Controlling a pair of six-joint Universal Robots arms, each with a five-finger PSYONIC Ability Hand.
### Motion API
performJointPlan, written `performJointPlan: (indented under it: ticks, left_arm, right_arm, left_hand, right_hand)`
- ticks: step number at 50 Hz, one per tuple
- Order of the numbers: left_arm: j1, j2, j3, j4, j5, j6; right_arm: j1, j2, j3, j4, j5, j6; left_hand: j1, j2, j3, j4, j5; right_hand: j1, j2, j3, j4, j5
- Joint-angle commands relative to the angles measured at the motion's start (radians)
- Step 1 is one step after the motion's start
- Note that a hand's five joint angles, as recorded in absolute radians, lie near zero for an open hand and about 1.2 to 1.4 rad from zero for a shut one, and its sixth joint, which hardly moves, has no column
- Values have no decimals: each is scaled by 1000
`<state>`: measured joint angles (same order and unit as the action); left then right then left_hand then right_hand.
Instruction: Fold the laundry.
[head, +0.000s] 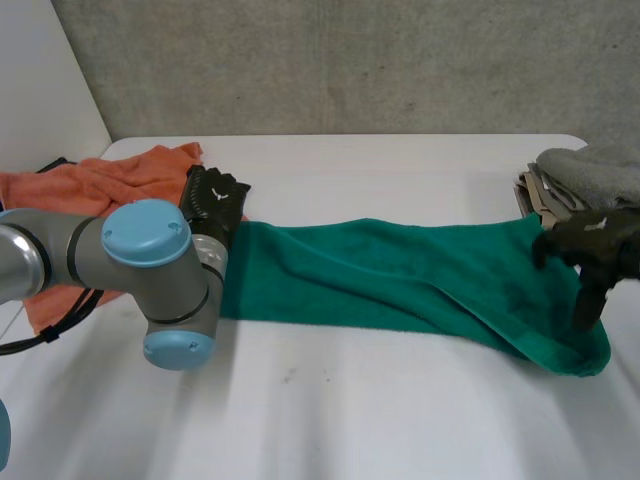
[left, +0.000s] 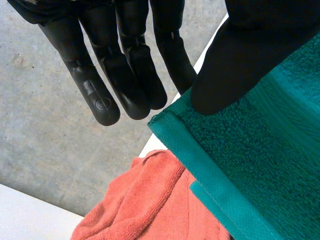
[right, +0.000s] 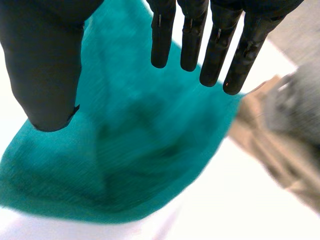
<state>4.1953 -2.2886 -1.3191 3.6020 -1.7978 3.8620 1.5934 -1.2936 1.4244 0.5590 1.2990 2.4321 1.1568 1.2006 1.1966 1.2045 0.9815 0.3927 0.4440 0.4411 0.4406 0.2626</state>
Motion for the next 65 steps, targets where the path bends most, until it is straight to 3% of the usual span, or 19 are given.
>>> performJointPlan:
  ticks: [1,10,31,36,42,46,55,61,62,65]
  left_arm:
    - [8,0,14,1,1,-1]
    - [17,-17,47,3,1,-2]
    - [19,-31,57,4,1,-6]
    - [19,-29,57,3,0,-6]
    - [20,-23,55,3,-3,-7]
    - [34,-20,43,3,-3,-7]
    - [42,-11,26,-2,-5,-9]
    - [32,-9,11,-2,-6,-10]
    - [31,-9,8,-2,-6,-10]
    - [29,-9,0,-2,-6,-10]
  right_arm:
    - [5,-119,-1,30,3,7]
    - [39,-138,159,9,-3,-16]
    - [56,-124,518,-445,42,-128]
    - [56,-84,542,-548,69,-139]
    - [43,26,504,-689,138,-177]
    - [42,43,444,-693,180,-197]
    - [53,56,211,-686,186,-179]
    - [49,135,52,-613,172,-148]
    - [48,135,41,-582,169,-143]
    - [48,132,24,-460,157,-120]
  left_hand:
    - [240,196,200,192,240]
    - [240,196,200,192,240]
    - [240,196,200,192,240]
    - [240,196,200,192,240]
    - [240,196,200,192,240]
    - [240,196,200,192,240]
    - [240,196,200,192,240]
    - [240,196,200,192,240]
    - [240,196,200,192,240]
    - [240,196,200,192,240]
  right_hand:
    - [115,64,67,67,71]
    - [112,61,64,64,68]
    - [83,31,34,35,38]
    - [244,192,195,196,199]
    - [1003,952,954,955,958]
    - [1004,952,955,956,959]
    - [1004,952,955,956,959]
    - [1004,952,955,956,959]
    - [877,825,828,829,832]
    - [47,-4,-1,-1,3]
